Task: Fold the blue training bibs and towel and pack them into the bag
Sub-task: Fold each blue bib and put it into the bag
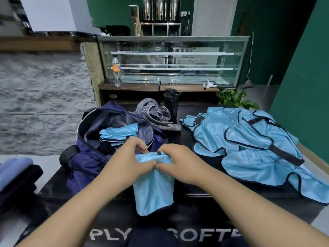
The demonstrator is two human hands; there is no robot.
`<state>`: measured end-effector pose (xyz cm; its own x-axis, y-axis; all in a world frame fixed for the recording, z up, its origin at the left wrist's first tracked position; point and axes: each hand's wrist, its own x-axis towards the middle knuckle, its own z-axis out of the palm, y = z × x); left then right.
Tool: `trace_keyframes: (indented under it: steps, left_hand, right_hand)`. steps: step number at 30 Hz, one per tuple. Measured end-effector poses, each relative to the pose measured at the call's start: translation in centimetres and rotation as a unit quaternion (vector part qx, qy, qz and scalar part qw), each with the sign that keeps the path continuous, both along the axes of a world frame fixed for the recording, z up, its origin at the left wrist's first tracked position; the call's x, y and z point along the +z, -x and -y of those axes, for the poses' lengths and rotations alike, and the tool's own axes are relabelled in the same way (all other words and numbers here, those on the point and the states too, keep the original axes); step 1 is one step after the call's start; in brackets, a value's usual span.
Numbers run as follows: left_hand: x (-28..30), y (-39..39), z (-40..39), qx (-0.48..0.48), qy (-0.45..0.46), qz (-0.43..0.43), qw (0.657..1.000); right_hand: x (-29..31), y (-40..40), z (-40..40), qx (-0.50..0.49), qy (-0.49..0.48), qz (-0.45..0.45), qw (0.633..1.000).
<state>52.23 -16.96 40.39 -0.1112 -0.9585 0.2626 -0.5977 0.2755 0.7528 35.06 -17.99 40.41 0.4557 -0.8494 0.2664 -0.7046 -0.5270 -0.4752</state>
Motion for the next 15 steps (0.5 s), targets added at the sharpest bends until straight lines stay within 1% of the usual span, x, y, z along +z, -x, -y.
trace_keyframes:
  steps: [2, 5, 7, 9, 10, 12, 15]
  left_hand:
    - [-0.1, -1.4, 0.5, -0.005, -0.018, -0.015, 1.0]
    - [-0.7, -3.2, 0.8, -0.062, -0.077, 0.008, 0.995]
    - [-1.0, -4.1, 1.0, -0.071, -0.108, 0.045, 0.991]
    - [-0.7, -5.3, 1.8, -0.054, -0.117, 0.092, 0.987]
    - [-0.4, -6.0, 2.3, -0.036, -0.128, 0.097, 0.986]
    - [0.5, -7.3, 3.6, 0.004, -0.157, 0.055, 0.986]
    - [1.4, -8.6, 5.9, 0.084, -0.188, -0.053, 0.977]
  right_hand:
    - [0.4, -0.3, 0.3, -0.008, -0.043, 0.099, 0.994]
    - [0.8, -0.6, 1.2, -0.035, -0.101, 0.227, 0.968]
    - [0.7, -0.7, 2.1, -0.068, -0.122, 0.277, 0.951]
    - [0.3, -0.9, 3.0, -0.11, -0.145, 0.306, 0.935]
    - [-0.1, -1.1, 3.6, -0.124, -0.162, 0.318, 0.926]
    - [-0.9, -1.8, 4.5, -0.132, -0.207, 0.347, 0.905]
    - [-2.0, -3.3, 6.0, -0.136, -0.26, 0.388, 0.874]
